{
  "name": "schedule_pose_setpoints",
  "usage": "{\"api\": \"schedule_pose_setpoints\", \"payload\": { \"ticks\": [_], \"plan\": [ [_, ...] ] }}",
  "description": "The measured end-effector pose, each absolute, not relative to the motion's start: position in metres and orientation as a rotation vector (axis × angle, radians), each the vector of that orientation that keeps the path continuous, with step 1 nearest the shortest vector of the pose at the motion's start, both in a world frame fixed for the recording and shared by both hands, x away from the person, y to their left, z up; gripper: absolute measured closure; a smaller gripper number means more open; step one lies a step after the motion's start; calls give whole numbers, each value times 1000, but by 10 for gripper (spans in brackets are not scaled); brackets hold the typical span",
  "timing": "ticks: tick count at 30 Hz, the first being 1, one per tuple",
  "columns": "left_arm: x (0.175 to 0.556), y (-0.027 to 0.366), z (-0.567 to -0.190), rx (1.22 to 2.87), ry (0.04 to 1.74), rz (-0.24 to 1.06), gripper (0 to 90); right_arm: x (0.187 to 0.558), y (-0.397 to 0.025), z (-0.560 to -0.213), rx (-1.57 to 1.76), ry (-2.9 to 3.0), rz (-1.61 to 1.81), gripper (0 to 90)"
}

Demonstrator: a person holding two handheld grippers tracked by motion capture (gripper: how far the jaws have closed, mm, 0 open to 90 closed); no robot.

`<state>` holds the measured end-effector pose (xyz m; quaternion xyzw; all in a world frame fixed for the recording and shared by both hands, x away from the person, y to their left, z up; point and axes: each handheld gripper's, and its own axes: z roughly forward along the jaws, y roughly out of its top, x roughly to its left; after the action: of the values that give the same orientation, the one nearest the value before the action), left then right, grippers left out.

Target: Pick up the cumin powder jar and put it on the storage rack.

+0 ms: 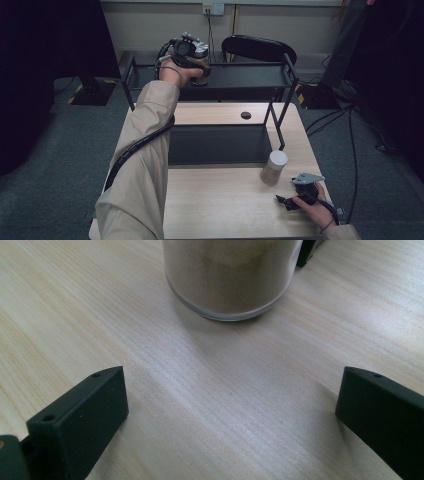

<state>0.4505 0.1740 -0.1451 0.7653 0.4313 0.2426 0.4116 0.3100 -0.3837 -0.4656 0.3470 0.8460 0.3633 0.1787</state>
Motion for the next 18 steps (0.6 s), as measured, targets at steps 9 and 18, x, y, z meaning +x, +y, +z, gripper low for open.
{"api": "schedule_pose_setpoints", "payload": {
  "ticks": [9,18],
  "plan": [
    [449,175,-146,1912,1096,610,289,310,-384,-466,982,2392,1027,0],
    [445,175,-146,1908,1108,612,193,310,-384,-466,982,2392,1027,0]
  ]
}}
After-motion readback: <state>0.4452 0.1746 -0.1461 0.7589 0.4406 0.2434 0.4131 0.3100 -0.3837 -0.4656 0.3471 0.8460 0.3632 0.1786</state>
